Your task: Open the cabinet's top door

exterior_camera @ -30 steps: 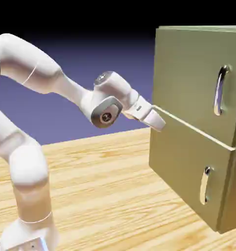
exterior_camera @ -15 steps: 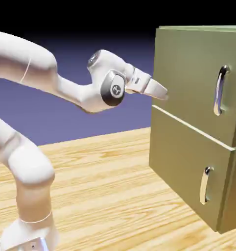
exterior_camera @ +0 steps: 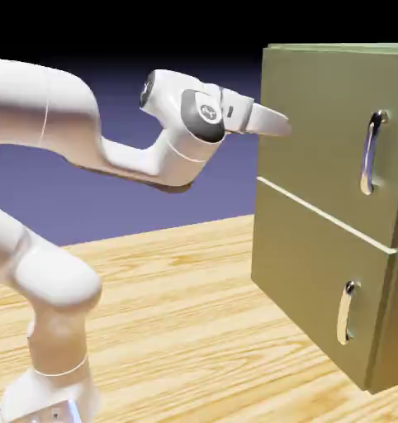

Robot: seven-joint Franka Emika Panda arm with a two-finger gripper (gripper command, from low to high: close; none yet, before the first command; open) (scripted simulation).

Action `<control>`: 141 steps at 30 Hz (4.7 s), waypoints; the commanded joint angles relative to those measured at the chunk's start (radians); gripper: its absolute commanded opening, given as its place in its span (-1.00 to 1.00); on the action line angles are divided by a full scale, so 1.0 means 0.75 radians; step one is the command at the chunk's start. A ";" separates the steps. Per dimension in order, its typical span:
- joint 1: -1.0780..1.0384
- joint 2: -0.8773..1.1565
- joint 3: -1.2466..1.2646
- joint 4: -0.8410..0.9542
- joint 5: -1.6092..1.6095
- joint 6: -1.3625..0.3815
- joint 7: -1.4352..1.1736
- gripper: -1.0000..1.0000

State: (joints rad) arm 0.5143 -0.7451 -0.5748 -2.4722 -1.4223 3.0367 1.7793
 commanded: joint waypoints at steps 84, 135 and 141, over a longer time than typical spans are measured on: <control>-1.049 -0.438 0.721 -0.393 -0.943 -0.179 1.490 -1.00; -0.935 -1.011 2.154 -0.064 1.267 -1.905 0.447 -1.00; -1.138 -0.980 2.275 0.226 1.348 -2.158 0.422 -1.00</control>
State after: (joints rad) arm -0.3394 -1.4806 1.1312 -2.3026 -0.4105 1.4195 2.0956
